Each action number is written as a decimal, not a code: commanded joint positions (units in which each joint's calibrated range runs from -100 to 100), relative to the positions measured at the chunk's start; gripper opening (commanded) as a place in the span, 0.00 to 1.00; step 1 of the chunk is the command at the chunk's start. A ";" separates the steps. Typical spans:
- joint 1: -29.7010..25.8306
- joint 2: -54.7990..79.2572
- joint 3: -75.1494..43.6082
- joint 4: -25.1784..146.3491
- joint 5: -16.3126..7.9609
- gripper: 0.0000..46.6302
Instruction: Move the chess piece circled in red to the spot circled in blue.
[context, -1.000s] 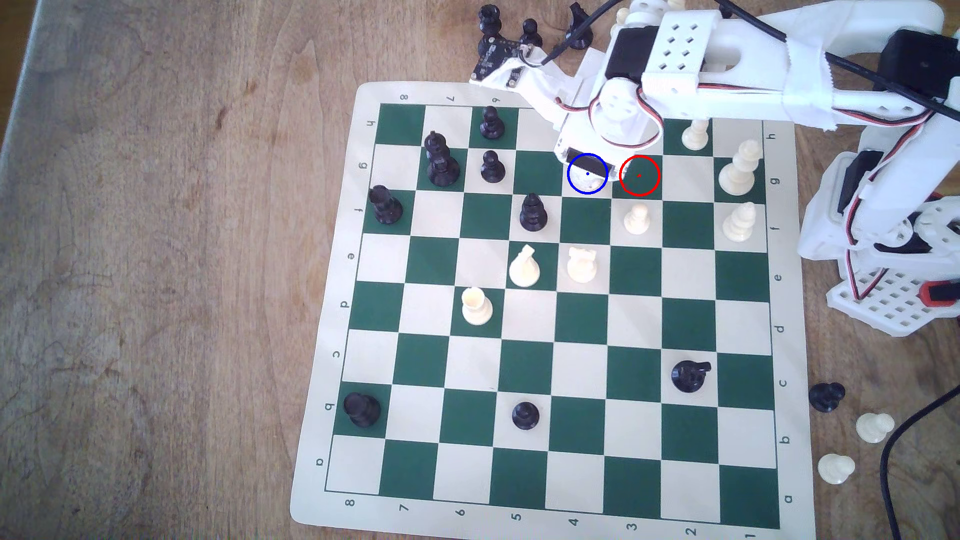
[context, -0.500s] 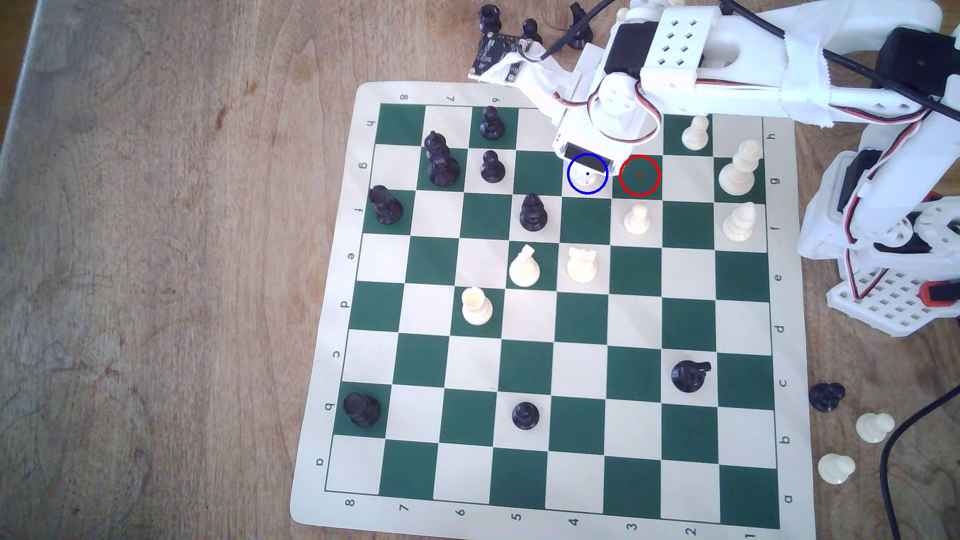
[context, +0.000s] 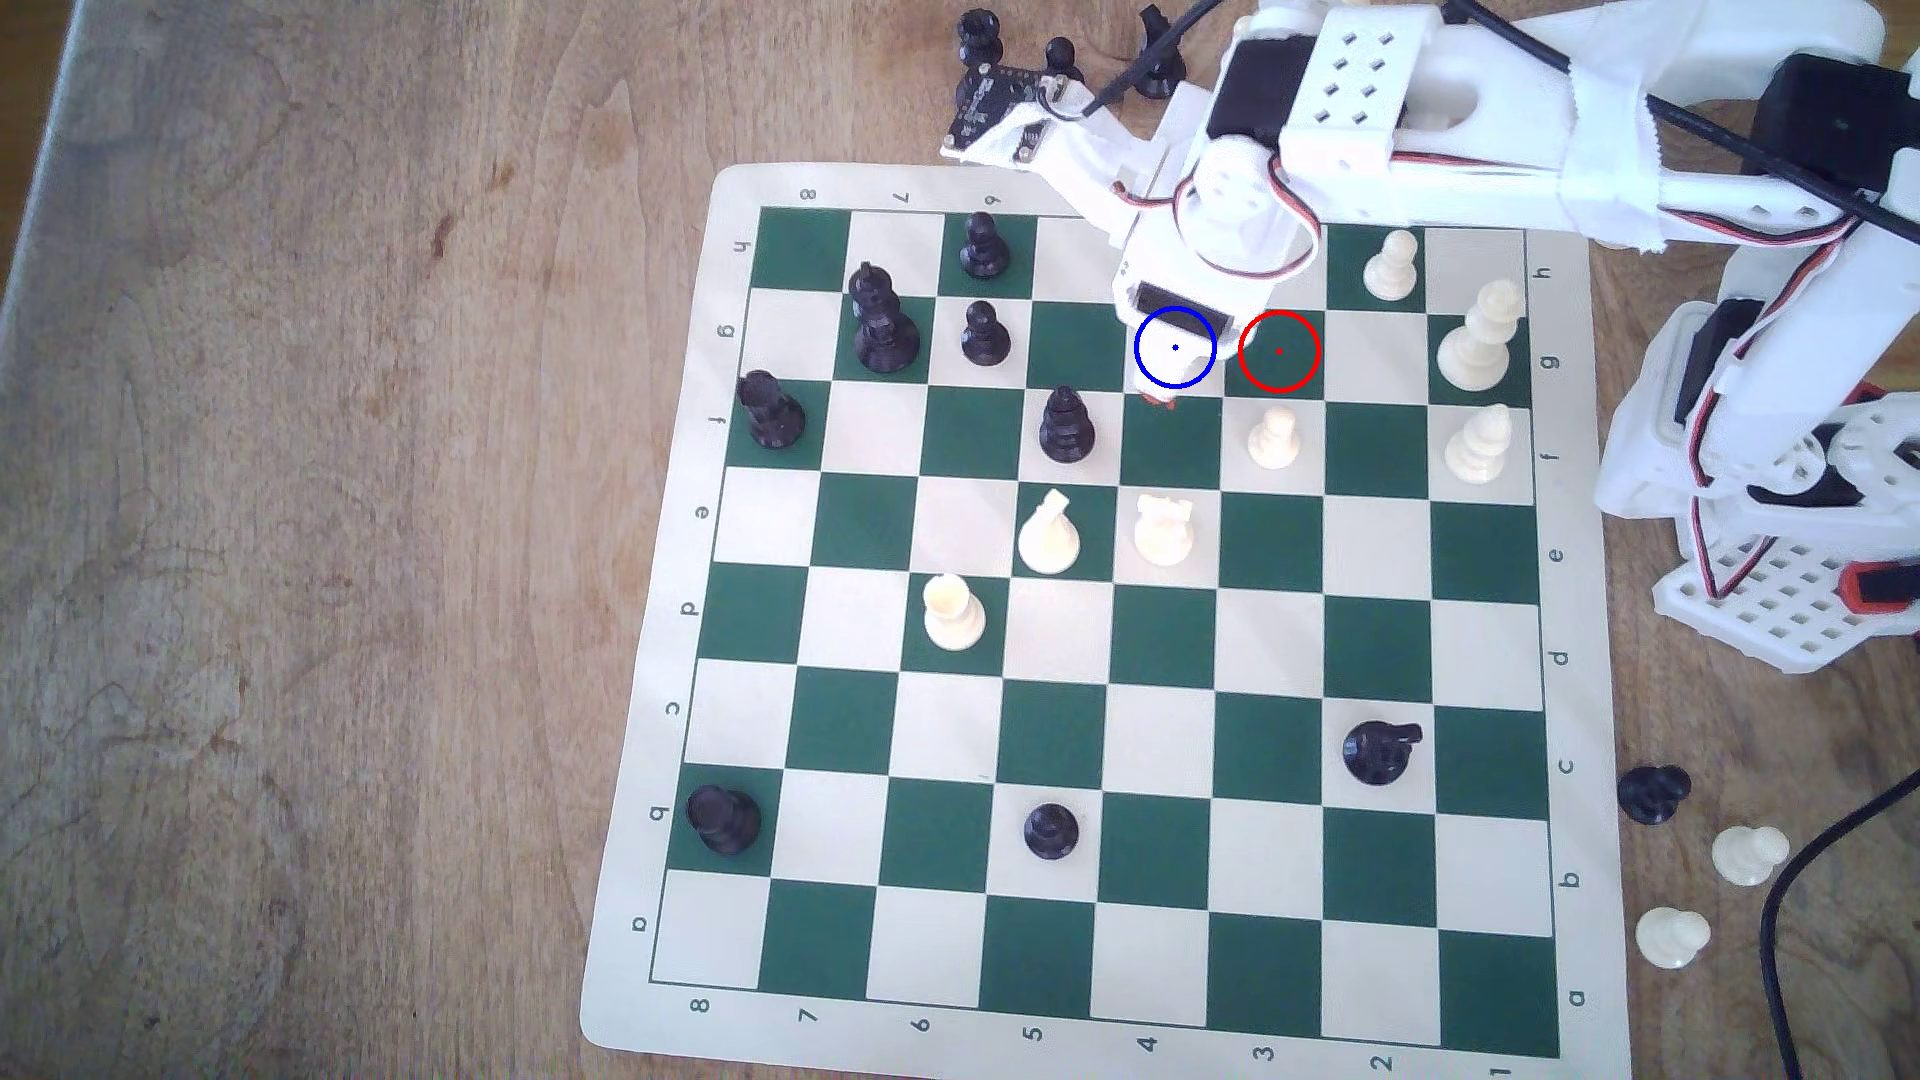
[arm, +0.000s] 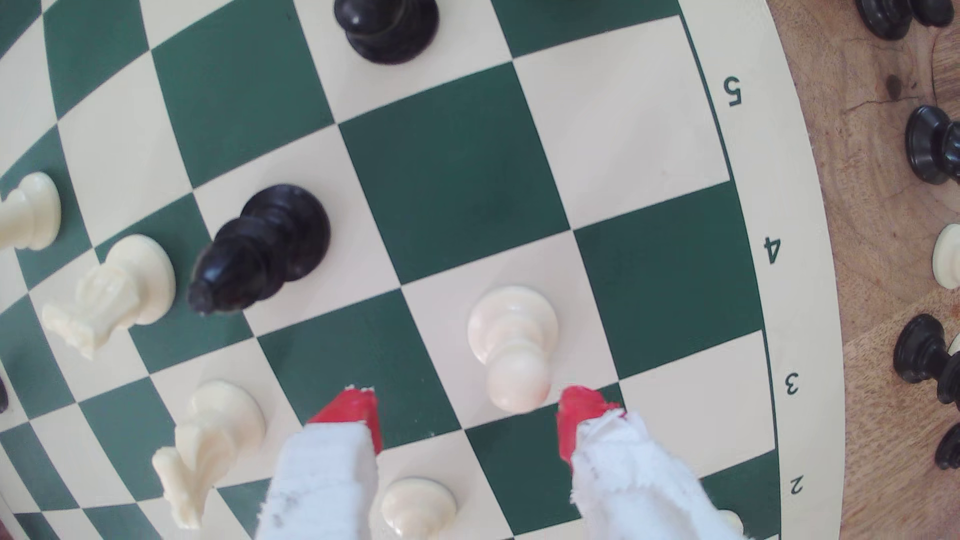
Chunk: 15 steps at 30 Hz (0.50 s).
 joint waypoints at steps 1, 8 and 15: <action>0.48 -7.15 -4.67 3.36 0.10 0.52; -0.78 -19.46 1.31 6.89 0.15 0.52; -4.22 -35.93 17.00 4.27 -0.05 0.52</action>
